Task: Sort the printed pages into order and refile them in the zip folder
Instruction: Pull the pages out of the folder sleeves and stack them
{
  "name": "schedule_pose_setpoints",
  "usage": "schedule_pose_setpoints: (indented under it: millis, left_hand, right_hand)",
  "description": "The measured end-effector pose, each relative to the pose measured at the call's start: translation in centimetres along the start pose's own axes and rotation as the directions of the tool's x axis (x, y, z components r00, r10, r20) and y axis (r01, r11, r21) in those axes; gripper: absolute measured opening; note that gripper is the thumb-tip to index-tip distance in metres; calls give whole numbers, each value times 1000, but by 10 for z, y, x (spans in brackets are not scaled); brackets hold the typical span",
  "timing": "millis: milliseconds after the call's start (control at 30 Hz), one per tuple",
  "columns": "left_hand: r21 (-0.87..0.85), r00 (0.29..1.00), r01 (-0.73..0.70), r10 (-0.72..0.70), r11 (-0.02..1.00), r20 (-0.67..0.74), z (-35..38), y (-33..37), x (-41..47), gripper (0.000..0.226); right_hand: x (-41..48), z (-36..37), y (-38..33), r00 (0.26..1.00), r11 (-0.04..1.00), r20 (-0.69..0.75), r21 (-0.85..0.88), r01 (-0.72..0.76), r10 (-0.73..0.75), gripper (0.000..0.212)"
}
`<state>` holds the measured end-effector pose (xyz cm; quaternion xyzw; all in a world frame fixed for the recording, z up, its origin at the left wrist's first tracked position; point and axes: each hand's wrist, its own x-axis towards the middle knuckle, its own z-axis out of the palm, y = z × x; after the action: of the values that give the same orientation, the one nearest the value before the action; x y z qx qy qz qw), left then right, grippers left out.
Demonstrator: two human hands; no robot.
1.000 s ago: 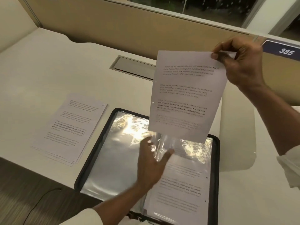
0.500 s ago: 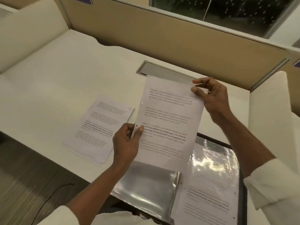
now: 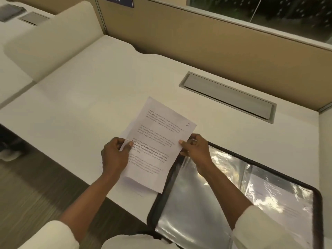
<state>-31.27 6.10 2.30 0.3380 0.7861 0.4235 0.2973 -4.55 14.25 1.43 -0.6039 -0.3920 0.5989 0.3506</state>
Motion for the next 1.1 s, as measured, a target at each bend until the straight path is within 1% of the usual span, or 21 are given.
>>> schedule_pose_setpoints:
  millis: [100, 267, 400, 500, 633, 767, 933, 1000, 1100]
  left_hand:
    - [60, 1000, 8, -9, 998, 11, -11, -10, 24, 15]
    - [170, 999, 8, -14, 985, 35, -18, -25, 54, 19]
    - [304, 998, -30, 11, 952, 64, -16, -35, 68, 21]
    - [386, 997, -38, 10, 922, 74, -14, -36, 73, 19]
    - [475, 995, -47, 0, 879, 99, -12, -36, 76, 19]
    - [518, 996, -41, -8, 854, 93, -13, -35, 76, 22]
    - [631, 996, -9, -50, 776, 76, -11, -34, 73, 25]
    - [678, 995, 3, -68, 735, 69, -9, -31, 71, 33]
    - [734, 998, 15, -59, 679, 34, -4, -28, 69, 53]
  right_hand:
    - [4, 26, 14, 999, 999, -23, -29, -44, 44, 26]
    - [4, 55, 32, 994, 988, -105, -151, -41, 26, 18]
    - [8, 69, 43, 991, 942, -131, -334, -18, -27, 23]
    - [8, 73, 45, 990, 905, -128, -426, -7, -53, 29]
    - [4, 76, 49, 989, 895, -133, -445, -4, -62, 36]
    - [-6, 80, 55, 988, 898, -145, -439, -23, -45, 44]
    - [-15, 80, 63, 987, 853, -137, -522, -3, -81, 43]
    - [-15, 80, 65, 985, 830, -122, -556, 32, -119, 42]
    - [-14, 78, 66, 982, 825, -111, -562, 65, -153, 37]
